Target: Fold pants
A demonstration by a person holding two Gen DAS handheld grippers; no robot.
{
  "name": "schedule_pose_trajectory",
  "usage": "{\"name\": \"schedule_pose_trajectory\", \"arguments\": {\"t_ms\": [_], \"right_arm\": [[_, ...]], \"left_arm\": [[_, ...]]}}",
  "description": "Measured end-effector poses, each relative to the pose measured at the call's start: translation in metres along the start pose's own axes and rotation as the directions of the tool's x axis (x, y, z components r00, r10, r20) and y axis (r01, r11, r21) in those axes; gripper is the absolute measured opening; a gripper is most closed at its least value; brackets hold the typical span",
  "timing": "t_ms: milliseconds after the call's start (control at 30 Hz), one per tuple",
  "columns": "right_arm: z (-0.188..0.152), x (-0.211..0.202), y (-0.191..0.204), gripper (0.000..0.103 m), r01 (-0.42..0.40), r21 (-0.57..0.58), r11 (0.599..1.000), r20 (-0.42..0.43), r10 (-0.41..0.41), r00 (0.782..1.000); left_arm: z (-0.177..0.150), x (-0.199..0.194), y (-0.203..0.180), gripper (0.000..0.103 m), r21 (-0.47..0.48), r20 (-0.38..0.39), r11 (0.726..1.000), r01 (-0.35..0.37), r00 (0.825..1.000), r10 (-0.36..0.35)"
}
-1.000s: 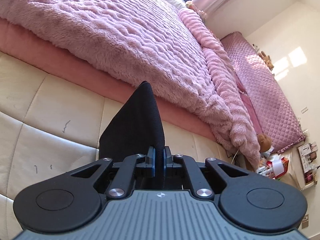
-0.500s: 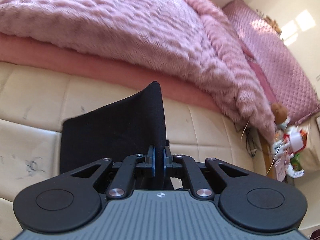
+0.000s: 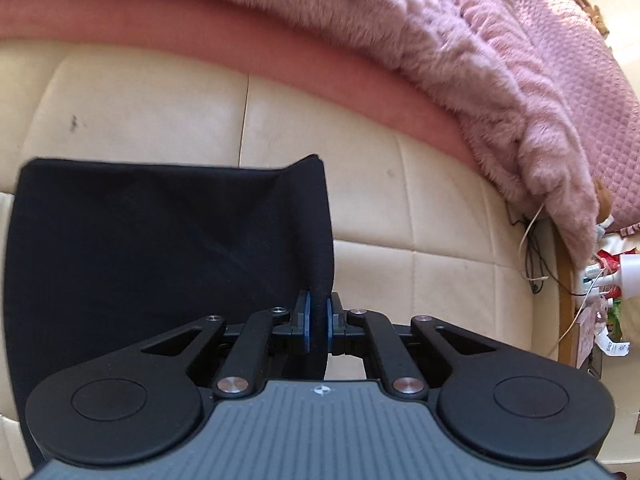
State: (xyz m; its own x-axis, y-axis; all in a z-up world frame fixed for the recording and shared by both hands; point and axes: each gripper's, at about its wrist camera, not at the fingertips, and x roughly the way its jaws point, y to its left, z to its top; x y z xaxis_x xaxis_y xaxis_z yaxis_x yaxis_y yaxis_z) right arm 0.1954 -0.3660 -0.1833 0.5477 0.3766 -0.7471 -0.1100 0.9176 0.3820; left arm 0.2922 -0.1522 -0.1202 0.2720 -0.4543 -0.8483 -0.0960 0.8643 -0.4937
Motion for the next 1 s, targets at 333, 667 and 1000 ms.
{"name": "schedule_pose_trajectory", "arguments": {"t_ms": [333,667,1000], "right_arm": [[0.01,-0.017,-0.001,0.005,0.045,0.001,0.999,0.049,-0.044,0.998],[0.018,-0.067,0.016,0.015,0.059,-0.014,0.998,0.118,-0.057,0.991],[0.006,-0.025,0.05,0.009,0.161,-0.2,0.966,-0.018,-0.168,0.986]], "left_arm": [[-0.008,-0.031,0.002,0.018,0.133,0.006,0.99,0.053,0.999,-0.054],[-0.029,-0.1,0.076,0.018,0.251,0.179,0.961,-0.117,0.981,0.073],[-0.056,-0.074,0.131,0.017,0.182,0.126,0.977,-0.11,0.988,0.088]]}}
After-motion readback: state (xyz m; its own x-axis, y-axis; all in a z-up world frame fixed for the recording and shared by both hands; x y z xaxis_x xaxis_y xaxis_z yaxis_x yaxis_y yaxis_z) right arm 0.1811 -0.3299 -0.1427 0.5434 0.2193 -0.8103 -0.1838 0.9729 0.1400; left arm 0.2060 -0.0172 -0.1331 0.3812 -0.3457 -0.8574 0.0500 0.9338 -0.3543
